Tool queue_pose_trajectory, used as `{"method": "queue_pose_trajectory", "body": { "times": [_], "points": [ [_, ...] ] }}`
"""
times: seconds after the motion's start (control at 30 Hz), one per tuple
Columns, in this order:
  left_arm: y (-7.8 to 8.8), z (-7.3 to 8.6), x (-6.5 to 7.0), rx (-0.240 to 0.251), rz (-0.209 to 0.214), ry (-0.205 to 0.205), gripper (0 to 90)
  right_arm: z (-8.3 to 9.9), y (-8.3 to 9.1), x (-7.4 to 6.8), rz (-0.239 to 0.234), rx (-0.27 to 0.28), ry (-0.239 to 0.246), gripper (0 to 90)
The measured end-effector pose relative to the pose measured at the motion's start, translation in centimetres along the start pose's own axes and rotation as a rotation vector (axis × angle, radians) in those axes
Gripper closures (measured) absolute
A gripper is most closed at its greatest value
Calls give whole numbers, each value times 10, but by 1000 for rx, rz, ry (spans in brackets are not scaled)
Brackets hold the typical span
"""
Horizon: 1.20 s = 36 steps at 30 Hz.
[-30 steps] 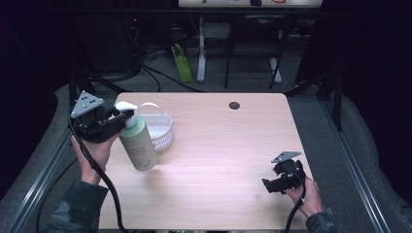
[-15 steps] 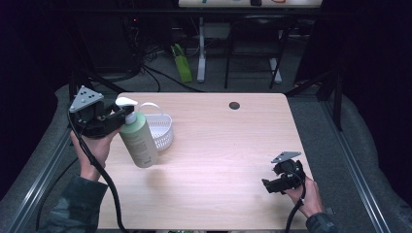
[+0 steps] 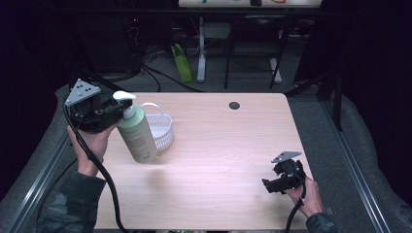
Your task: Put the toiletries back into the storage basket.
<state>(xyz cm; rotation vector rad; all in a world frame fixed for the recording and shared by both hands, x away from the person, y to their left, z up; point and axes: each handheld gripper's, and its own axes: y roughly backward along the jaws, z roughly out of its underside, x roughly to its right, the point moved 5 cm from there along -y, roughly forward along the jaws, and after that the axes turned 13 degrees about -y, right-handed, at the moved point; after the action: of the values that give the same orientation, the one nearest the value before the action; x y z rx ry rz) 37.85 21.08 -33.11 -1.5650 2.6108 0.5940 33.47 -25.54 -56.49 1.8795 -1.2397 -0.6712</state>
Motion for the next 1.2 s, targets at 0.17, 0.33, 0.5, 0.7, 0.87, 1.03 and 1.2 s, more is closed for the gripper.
{"method": "queue_pose_trajectory", "body": {
  "times": [0.17,0.33,0.5,0.7,0.87,1.03,1.2],
  "points": [
    [-1,-4,-3,7,-5,1,676,0,1,0,-1,0,-4,83],
    [-1,-9,-7,10,-15,1,676,0,0,1,1,-1,1,83],
    [-2,-15,-11,14,-27,-6,676,0,0,1,-1,-5,-8,83],
    [-5,-20,-15,14,-34,-4,676,0,0,0,1,-6,-6,83],
    [-6,-24,-19,30,-47,5,676,1,0,0,1,-7,-5,83],
    [-8,-31,-24,31,-61,-4,677,1,-1,0,-2,-8,-9,83],
    [-11,-36,-27,30,-70,-5,677,0,-1,0,-3,-7,-8,83]
  ]
}}
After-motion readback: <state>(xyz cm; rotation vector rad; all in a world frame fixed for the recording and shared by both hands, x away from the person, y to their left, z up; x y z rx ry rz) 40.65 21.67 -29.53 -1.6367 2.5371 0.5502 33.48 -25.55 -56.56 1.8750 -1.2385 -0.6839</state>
